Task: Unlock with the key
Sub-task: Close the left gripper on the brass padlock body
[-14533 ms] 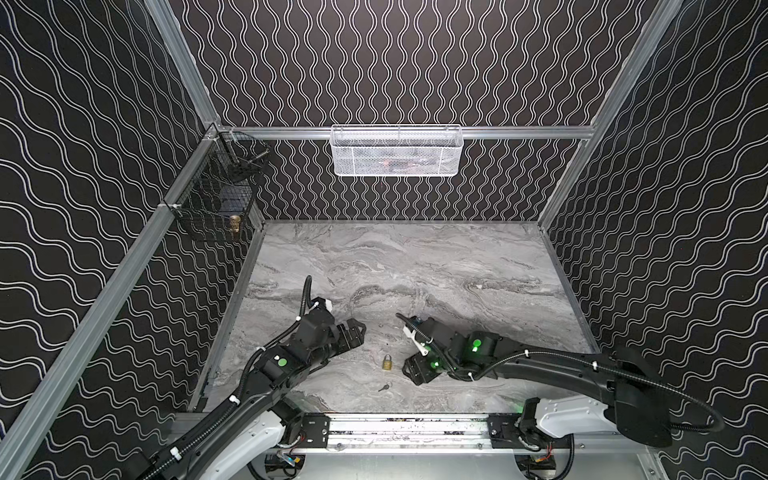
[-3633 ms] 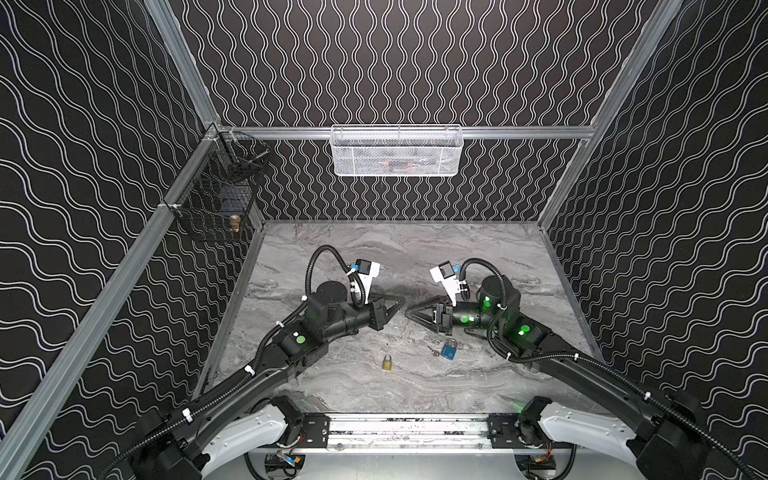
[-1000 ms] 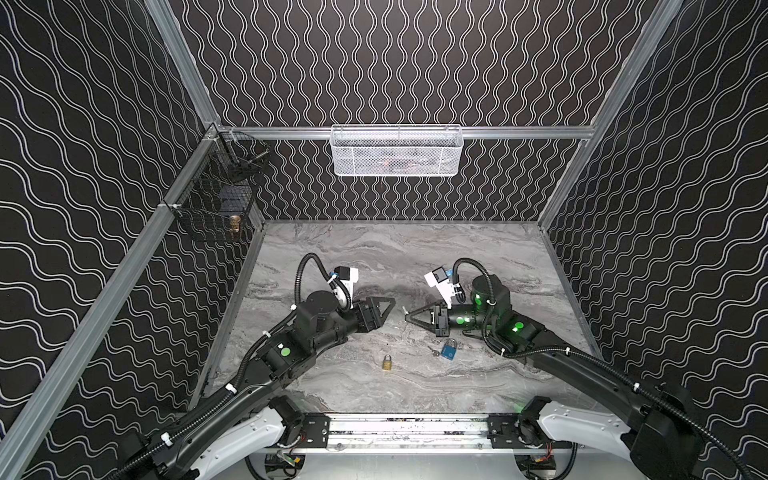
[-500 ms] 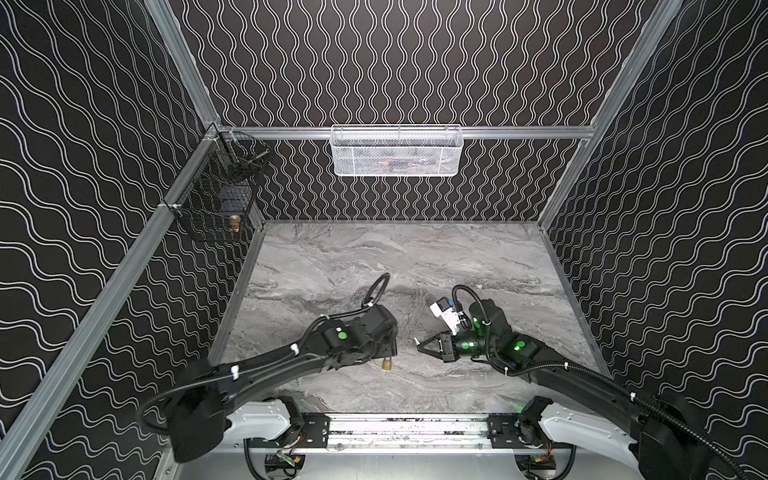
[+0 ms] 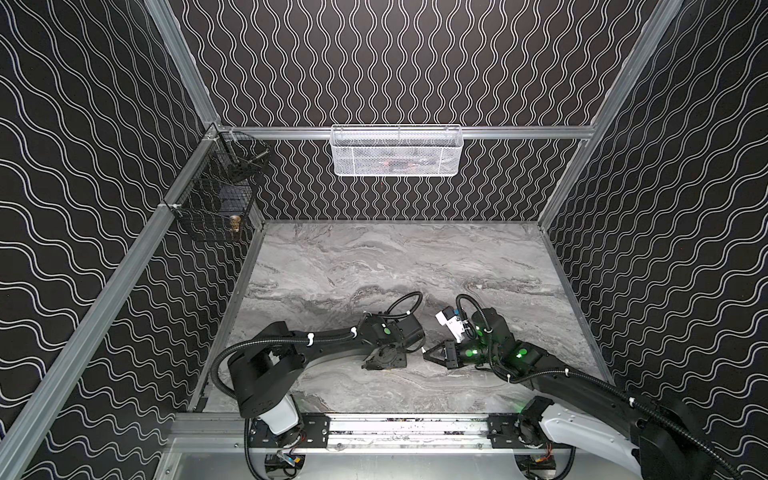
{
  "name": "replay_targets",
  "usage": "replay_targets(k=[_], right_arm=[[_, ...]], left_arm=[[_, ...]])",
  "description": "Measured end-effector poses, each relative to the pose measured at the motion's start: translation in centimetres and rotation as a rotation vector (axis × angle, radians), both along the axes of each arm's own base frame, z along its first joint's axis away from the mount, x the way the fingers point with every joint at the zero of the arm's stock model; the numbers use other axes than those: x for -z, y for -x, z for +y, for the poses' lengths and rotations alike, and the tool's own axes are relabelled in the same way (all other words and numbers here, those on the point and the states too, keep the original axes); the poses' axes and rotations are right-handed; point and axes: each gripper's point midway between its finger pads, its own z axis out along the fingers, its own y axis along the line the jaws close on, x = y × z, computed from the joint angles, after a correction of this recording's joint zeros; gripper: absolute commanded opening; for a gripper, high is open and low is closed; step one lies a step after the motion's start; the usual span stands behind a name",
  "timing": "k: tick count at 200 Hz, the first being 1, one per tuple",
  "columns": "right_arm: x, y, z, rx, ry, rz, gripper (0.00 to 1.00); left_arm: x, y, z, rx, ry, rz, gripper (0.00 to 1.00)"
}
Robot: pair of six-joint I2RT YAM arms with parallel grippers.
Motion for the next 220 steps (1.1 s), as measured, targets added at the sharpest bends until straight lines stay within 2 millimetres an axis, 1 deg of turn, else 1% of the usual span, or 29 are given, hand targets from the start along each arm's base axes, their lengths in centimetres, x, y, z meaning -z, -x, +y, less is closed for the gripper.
replay_targets(k=[35, 57, 82, 117, 130, 142, 164, 188, 220], right_arm=[[0.4, -0.3, -0.5, 0.015, -0.003, 0.018, 0.00], [0.6, -0.4, -0.6, 0.014, -0.006, 0.037, 0.00], [0.7, -0.5, -0.7, 0.012, -0.012, 0.051, 0.00], [0.8, -0.8, -0.7, 0.009, -0.019, 0.071, 0.00], [0.7, -0.9, -0.7, 0.006, -0.025, 0.076, 0.00], [0.7, -1.0, -0.6, 0.006, -0.029, 0.083, 0.00], [0.6, -1.2, -0.4, -0.001, -0.041, 0.098, 0.00], [0.4, -1.3, -0.2, -0.008, -0.050, 0.099, 0.00], [0.5, -1.4, -0.1, -0.014, -0.054, 0.104, 0.00]], left_arm=[[1.3, 0.4, -0.5, -0.018, -0.019, 0.051, 0.60], [1.8, 0.5, -0.7, -0.022, -0.032, 0.075, 0.58], [1.9, 0.4, -1.2, -0.038, -0.024, 0.086, 0.55], [2.1, 0.5, -1.2, -0.052, -0.028, 0.093, 0.51], [2.0, 0.6, -1.1, -0.064, -0.027, 0.092, 0.48], [2.0, 0.7, -0.9, -0.070, -0.022, 0.091, 0.42], [2.0, 1.1, -0.4, -0.092, -0.010, 0.096, 0.38], [1.9, 1.8, -0.1, -0.110, 0.008, 0.107, 0.36], [1.7, 1.9, -0.2, -0.110, 0.017, 0.107, 0.35]])
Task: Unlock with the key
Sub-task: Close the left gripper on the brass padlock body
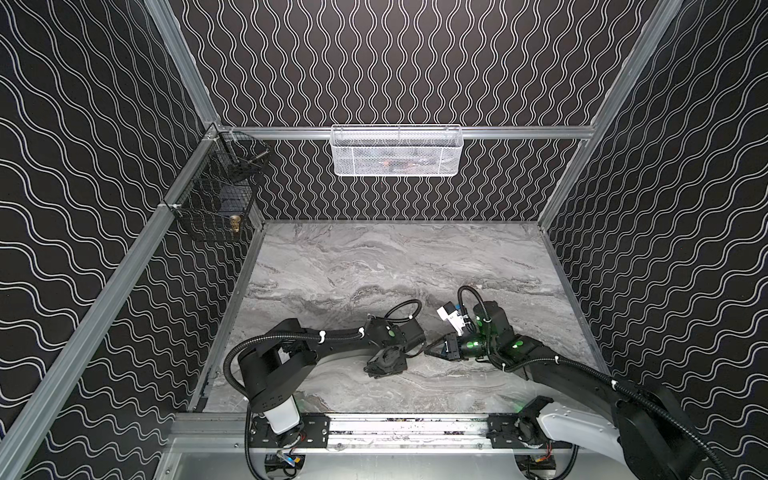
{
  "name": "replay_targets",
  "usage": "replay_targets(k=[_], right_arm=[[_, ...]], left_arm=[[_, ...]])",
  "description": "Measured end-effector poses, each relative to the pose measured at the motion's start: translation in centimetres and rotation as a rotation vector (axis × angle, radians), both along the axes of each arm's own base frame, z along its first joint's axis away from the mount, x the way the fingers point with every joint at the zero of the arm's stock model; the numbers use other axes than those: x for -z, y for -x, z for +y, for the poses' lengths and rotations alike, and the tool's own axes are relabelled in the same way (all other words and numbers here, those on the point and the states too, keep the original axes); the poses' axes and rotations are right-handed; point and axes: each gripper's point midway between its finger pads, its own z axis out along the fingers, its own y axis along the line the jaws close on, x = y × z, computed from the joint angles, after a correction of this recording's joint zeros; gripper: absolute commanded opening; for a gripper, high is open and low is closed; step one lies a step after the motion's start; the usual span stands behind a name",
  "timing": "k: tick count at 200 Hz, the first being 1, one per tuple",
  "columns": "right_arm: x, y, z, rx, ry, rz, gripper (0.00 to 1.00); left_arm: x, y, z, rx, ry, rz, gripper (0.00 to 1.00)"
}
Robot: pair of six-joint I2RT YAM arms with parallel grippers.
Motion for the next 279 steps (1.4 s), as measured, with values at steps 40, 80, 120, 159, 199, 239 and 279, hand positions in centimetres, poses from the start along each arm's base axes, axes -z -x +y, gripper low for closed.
replay_targets(k=[40, 80, 120, 159, 199, 239, 279], right_arm=[[0.0, -0.1, 0.0, 0.002, -0.001, 0.002, 0.00], [-0.2, -0.1, 0.0, 0.002, -0.007, -0.007, 0.00], [-0.1, -0.2, 0.0, 0.006, -0.010, -0.004, 0.00], [0.0, -0.2, 0.0, 0.010, -0.011, 0.000, 0.00], [0.1, -0.3, 0.0, 0.014, -0.009, 0.006, 0.00], [0.3, -0.3, 0.0, 0.014, -0.005, 0.012, 0.00], [0.4, -0.3, 0.0, 0.016, -0.004, 0.014, 0.00]], left_arm=[[0.3, -0.2, -0.2, 0.002, -0.020, 0.005, 0.40], [0.4, -0.4, -0.3, 0.000, -0.027, 0.002, 0.46], [0.6, -0.6, 0.4, -0.018, -0.027, 0.001, 0.48], [0.7, -0.7, 0.3, -0.010, -0.047, 0.013, 0.47], [0.9, -0.7, 0.3, 0.013, -0.056, 0.016, 0.44], [1.0, -0.8, 0.4, 0.029, -0.058, 0.023, 0.41], [1.0, -0.8, 0.4, 0.033, -0.059, 0.029, 0.36]])
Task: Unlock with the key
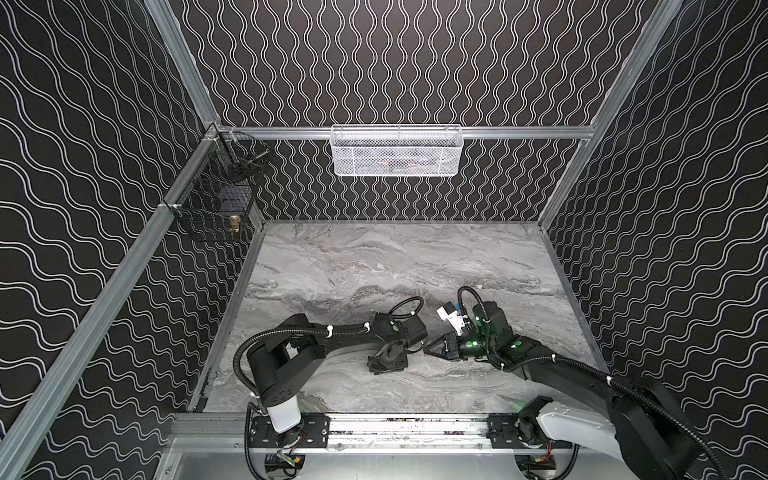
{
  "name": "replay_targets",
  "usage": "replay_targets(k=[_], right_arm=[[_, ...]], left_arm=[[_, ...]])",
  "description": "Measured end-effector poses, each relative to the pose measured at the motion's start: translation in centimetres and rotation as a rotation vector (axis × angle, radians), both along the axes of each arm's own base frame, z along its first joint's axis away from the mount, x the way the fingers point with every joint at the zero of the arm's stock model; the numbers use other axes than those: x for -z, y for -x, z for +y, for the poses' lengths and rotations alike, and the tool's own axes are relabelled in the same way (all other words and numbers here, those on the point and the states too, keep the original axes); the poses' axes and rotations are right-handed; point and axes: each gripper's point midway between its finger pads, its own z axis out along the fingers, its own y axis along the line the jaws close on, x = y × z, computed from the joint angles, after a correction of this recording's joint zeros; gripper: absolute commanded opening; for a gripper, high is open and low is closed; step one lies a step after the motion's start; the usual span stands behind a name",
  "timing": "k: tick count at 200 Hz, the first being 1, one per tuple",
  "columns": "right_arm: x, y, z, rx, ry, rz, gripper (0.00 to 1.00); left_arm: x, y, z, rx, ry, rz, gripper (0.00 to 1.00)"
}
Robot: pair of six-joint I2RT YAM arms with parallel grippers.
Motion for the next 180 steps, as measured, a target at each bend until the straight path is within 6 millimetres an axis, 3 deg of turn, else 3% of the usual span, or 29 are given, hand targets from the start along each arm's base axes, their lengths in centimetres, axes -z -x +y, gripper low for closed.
replay_targets(k=[129, 180], right_arm=[[-0.4, -0.2, 0.2, 0.001, -0.005, -0.003, 0.00], [-0.4, -0.1, 0.2, 0.010, -0.008, 0.033, 0.00]], left_arm=[[-0.9, -0.7, -0.4, 0.008, 0.023, -0.039, 0.20], [-4.4, -2.4, -0.7, -0.050, 0.106, -0.161, 0.16]])
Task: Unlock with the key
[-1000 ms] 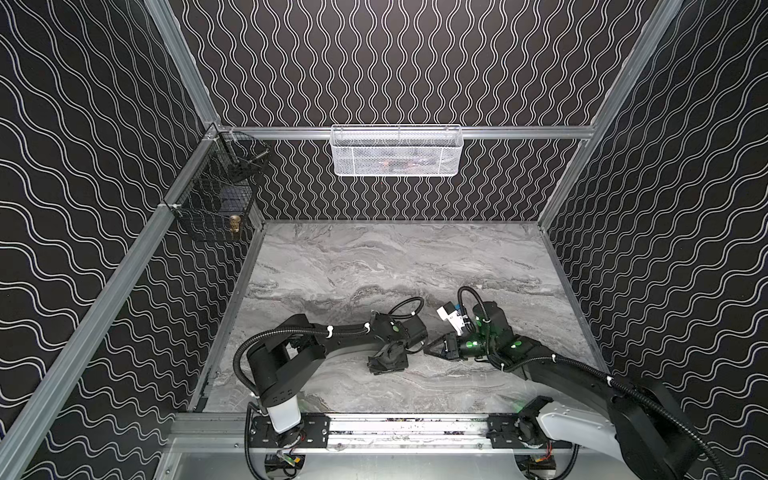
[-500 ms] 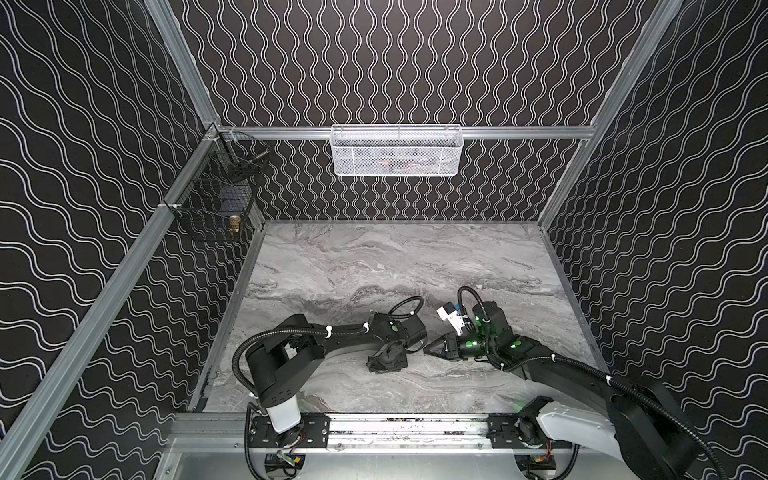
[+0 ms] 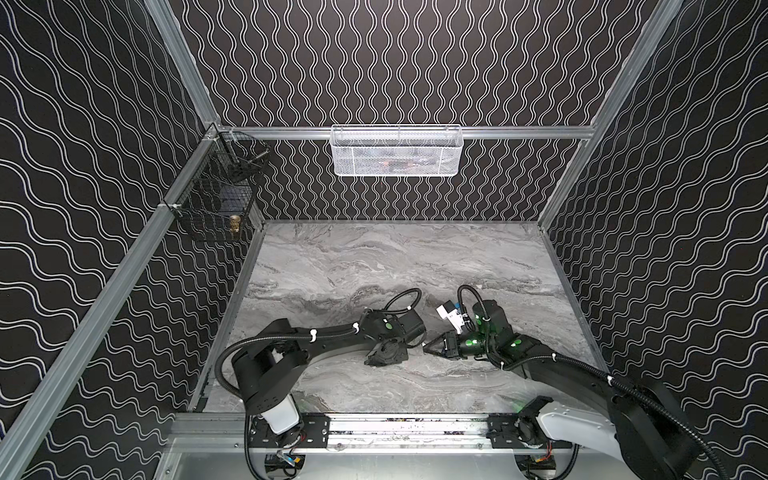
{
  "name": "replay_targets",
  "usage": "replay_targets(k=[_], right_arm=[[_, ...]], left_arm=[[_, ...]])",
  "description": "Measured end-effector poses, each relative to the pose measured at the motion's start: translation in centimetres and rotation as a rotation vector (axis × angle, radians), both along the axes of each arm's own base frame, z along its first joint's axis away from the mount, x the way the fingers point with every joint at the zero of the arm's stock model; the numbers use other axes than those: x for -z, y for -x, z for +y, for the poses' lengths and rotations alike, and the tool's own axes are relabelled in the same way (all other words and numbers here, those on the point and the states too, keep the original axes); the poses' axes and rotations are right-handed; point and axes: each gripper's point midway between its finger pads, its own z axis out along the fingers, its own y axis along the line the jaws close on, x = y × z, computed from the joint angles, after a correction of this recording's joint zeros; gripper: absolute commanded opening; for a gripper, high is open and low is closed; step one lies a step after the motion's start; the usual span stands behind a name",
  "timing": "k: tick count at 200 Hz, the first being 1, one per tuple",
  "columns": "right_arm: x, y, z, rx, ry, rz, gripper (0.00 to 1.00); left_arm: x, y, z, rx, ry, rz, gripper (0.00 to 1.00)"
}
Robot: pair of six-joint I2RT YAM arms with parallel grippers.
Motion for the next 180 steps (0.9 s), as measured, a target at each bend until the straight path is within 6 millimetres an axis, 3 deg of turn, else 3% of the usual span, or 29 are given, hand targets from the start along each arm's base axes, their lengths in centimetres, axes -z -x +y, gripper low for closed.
replay_targets(k=[51, 98, 180], right_arm=[[0.7, 1.2, 1.1, -0.025, 0.001, 0.064, 0.00], [1.5, 2.8, 3.6, -0.068, 0.001, 0.112, 0.00], [0.8, 2.0, 6.8, -0.043, -0.064, 0.148, 0.00]], left_arm=[[-3.2, -1.1, 0.8, -0.087, 0.088, -0.102, 0.15], [-5.6, -2.0, 0.6, -0.121, 0.152, -0.161, 0.12], [-7.1, -2.6, -0.2, -0.124, 0.202, -0.191, 0.10]])
